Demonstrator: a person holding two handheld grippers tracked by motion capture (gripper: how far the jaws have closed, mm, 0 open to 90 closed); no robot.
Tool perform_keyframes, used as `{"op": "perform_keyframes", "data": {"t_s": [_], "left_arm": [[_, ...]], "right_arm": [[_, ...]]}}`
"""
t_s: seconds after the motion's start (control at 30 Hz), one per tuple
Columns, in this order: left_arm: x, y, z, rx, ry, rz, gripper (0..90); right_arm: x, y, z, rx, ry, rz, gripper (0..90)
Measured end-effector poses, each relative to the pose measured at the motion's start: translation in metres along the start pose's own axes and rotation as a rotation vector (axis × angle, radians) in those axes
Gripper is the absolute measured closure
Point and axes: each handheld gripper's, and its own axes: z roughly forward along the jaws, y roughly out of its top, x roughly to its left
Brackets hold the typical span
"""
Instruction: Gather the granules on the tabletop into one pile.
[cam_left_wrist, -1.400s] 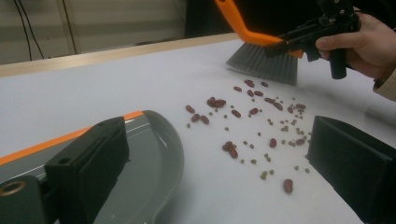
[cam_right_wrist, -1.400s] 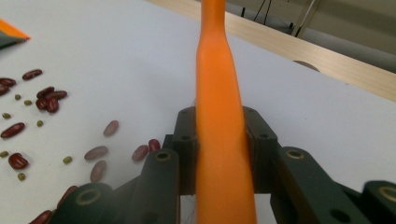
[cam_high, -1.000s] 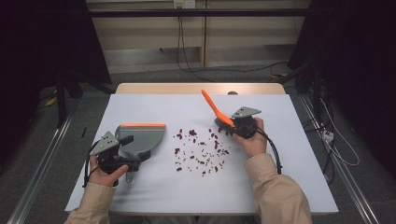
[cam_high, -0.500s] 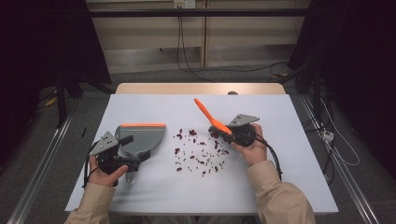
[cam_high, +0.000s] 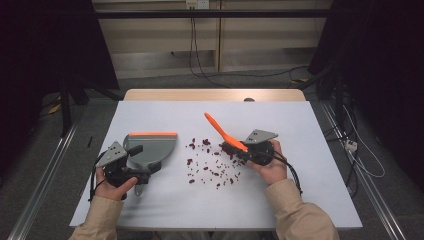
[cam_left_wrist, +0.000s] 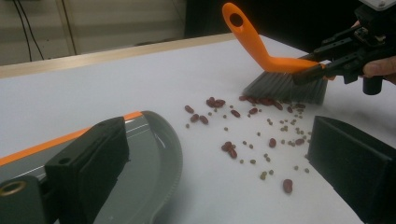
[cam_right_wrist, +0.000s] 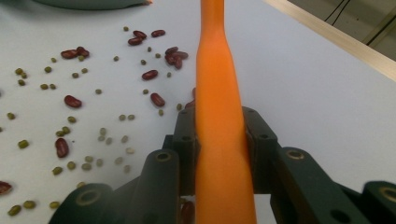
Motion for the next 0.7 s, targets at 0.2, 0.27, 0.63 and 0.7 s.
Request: {"op": "perform_keyframes", "data": {"t_s": [0.2, 0.27, 0.63, 0.7], "left_arm": [[0.000, 0.000, 0.000, 0.001, -0.003, 0.002, 5.2], [-0.001, 0.000, 0.000, 0.000, -0.002, 0.002, 5.2], [-0.001, 0.001, -0.001, 0.000, -0.005, 0.005, 5.3], [-0.001, 0.001, -0.001, -0.001, -0.005, 0.007, 5.2]], "right_arm": [[0.008, -0.002, -0.003, -0.012, 0.000, 0.008, 71.1], [0.010, -0.002, -0.004, -0.013, -0.001, 0.013, 71.1], [0.021, -0.003, -0.006, -0.026, -0.007, 0.022, 71.1], [0.021, -0.002, -0.007, -0.027, -0.002, 0.027, 71.1]]}}
